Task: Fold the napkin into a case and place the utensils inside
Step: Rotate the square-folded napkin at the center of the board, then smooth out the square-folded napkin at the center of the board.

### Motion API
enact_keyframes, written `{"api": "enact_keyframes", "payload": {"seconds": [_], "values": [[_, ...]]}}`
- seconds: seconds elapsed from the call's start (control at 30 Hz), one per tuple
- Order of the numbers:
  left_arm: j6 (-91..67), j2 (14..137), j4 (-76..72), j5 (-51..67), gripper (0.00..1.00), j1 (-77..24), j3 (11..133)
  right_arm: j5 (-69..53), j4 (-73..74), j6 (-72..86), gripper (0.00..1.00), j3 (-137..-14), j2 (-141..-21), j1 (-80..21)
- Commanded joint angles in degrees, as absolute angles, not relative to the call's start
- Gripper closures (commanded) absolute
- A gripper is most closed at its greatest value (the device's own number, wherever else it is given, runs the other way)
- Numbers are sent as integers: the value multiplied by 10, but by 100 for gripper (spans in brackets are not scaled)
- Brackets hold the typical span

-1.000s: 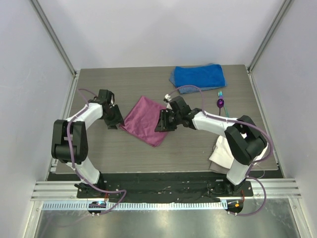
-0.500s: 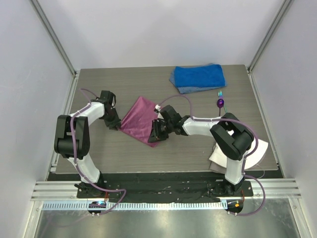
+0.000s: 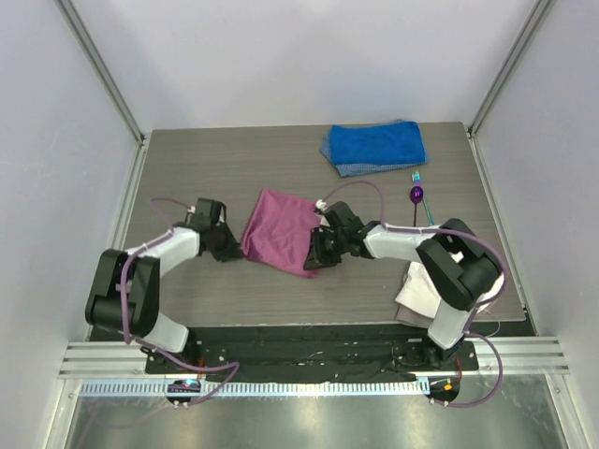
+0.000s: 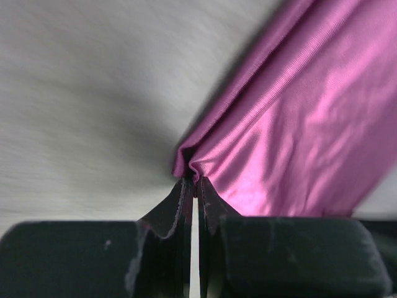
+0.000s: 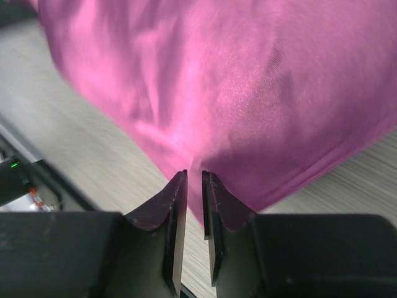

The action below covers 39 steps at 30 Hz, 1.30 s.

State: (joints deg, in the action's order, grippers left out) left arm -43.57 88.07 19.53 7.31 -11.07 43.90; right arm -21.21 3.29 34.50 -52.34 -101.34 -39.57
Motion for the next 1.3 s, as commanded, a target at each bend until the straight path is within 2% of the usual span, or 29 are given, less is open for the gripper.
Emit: {"api": "enact_keyframes", "payload": {"seconds": [0.0,0.1,0.2,0.37,0.5,0.6,1.03,1.27], "values": [[-586,854,100,96,93,-228,311,-159,97,294,74,-495,-926,-362],[-659,827,83,75,93,-294,283,-148,130,277,67,-490,-890,-340],[-686,786,86,69,89,-308,267,-139,147,264,63,-489,-871,-323],[-674,708,143,67,64,-314,262,-160,148,267,63,-496,-880,-312],[-650,687,184,60,54,-314,288,-222,95,308,62,-487,-889,-319],[-627,700,205,40,51,-313,312,-221,87,314,62,-498,-903,-337],[-583,771,163,55,53,-301,351,-259,45,338,63,-656,-1050,-367],[-580,780,154,43,68,-287,338,-296,10,376,75,-746,-1144,-372]]}}
